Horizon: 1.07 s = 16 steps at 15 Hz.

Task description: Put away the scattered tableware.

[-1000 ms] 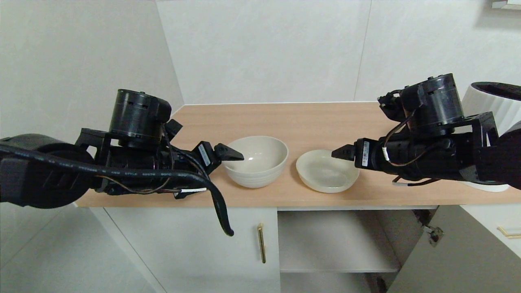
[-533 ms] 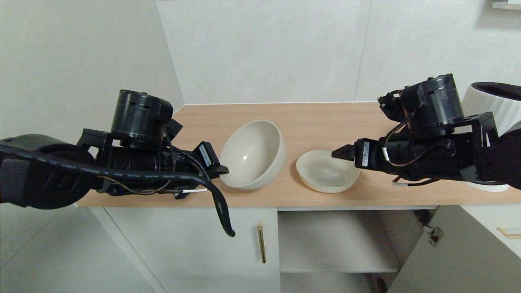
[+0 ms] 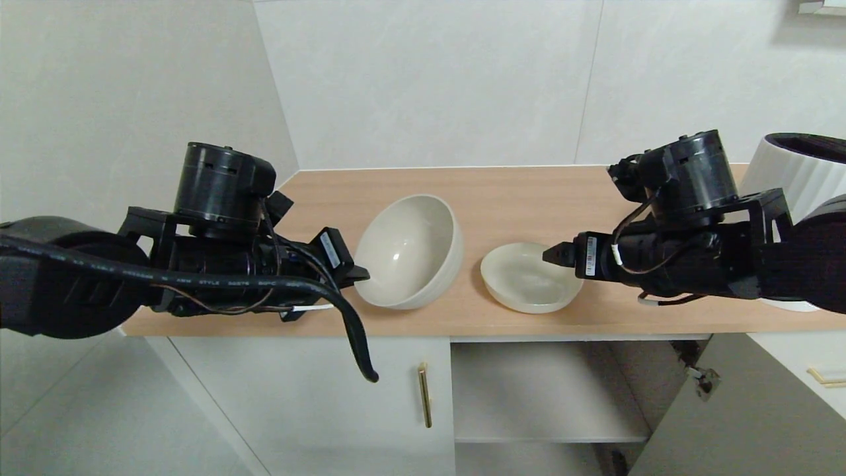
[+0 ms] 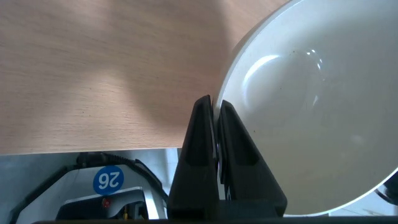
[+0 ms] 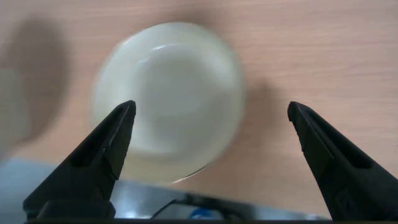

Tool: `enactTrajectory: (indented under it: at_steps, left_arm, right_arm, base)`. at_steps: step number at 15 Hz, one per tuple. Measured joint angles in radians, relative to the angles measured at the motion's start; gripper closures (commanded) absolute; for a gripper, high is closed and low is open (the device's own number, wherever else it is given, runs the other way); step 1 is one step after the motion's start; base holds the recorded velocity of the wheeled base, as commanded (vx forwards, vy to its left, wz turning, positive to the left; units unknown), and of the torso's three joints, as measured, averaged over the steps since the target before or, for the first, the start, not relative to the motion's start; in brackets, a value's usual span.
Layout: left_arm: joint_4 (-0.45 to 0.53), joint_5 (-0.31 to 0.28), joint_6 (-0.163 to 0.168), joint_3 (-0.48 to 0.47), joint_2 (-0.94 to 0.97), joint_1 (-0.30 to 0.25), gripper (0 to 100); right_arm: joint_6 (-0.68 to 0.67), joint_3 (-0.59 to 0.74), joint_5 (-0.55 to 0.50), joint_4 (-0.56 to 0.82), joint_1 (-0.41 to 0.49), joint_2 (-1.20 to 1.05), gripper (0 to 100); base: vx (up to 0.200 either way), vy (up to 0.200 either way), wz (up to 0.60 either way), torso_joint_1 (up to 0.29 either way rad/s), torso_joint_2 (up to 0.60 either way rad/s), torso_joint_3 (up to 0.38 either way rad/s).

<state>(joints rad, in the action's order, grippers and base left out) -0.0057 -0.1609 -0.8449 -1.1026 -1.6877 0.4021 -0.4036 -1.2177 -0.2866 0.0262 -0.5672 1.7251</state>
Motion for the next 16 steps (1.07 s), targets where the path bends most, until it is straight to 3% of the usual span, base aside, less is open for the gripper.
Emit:
enactTrajectory:
  at_steps: [11,12,16]
  left_arm:
    - [0.000,0.000,0.000,0.000,0.003,0.000,100]
    - [0.000,0.000,0.000,0.000,0.004,0.000,100]
    - [0.000,0.000,0.000,0.000,0.006,0.000,100]
  right_arm:
    - [0.033,-0.003,-0.055,0.012,0.003,0.081,0]
    - [0.033,-0.002,-0.056,0.013,0.003,0.081,100]
    - [0.033,-0.002,-0.054,0.012,0.003,0.082,100]
  base:
    - [0.000,0.000,0.00,0.000,0.00,0.000]
    - [0.000,0.000,0.00,0.000,0.00,0.000]
    - [0.000,0.000,0.00,0.000,0.00,0.000]
